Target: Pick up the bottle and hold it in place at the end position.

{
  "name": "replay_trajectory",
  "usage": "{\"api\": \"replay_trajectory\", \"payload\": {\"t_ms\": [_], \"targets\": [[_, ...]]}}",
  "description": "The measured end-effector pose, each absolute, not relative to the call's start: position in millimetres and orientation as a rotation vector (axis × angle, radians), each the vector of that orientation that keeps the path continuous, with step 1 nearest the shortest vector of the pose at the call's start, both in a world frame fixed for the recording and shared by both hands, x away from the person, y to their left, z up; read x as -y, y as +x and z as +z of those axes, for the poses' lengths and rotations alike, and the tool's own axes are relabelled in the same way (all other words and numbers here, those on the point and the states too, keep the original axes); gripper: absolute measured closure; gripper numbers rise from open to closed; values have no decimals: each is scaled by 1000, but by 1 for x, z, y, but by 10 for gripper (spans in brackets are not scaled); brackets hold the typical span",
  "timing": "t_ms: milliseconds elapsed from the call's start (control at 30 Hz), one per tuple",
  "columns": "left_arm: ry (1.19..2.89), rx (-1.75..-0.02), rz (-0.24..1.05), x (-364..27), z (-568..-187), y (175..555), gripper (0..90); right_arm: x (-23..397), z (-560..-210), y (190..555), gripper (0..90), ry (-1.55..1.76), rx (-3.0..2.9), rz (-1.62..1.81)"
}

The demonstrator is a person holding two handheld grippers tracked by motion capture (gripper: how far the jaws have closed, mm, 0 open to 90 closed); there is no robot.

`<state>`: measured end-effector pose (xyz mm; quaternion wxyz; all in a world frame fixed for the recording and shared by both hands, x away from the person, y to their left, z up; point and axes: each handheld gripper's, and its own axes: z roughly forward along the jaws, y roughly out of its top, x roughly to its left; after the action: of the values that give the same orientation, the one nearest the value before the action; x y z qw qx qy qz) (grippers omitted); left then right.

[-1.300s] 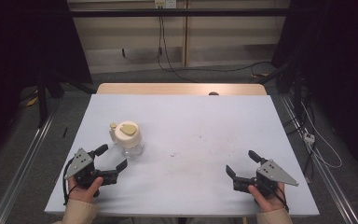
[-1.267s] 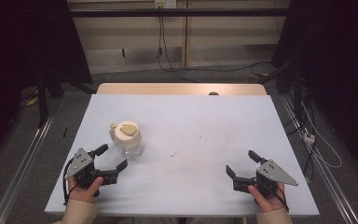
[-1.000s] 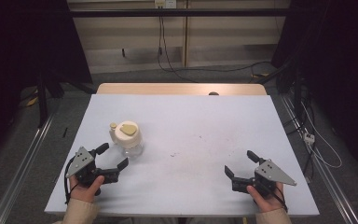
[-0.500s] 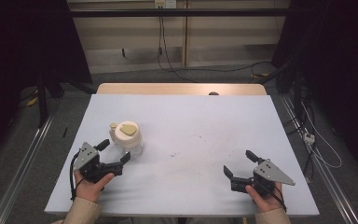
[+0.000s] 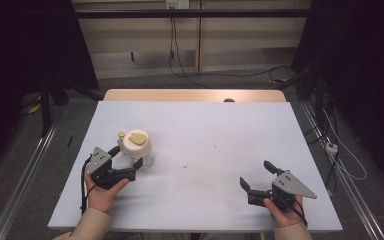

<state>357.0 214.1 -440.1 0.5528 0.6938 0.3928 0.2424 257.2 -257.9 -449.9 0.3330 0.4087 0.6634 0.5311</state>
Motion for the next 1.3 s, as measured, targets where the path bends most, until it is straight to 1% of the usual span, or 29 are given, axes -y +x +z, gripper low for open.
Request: {"api": "replay_trajectory", "payload": {"t_ms": [433,1300], "targets": [[1643,-968,573,-201,-444,369,39,259,-449,257,29,1065,-1728,1388],[1639,-1033,649,-183,-449,384,42,259,-449,257,30,1064,-1725,1391]]}}
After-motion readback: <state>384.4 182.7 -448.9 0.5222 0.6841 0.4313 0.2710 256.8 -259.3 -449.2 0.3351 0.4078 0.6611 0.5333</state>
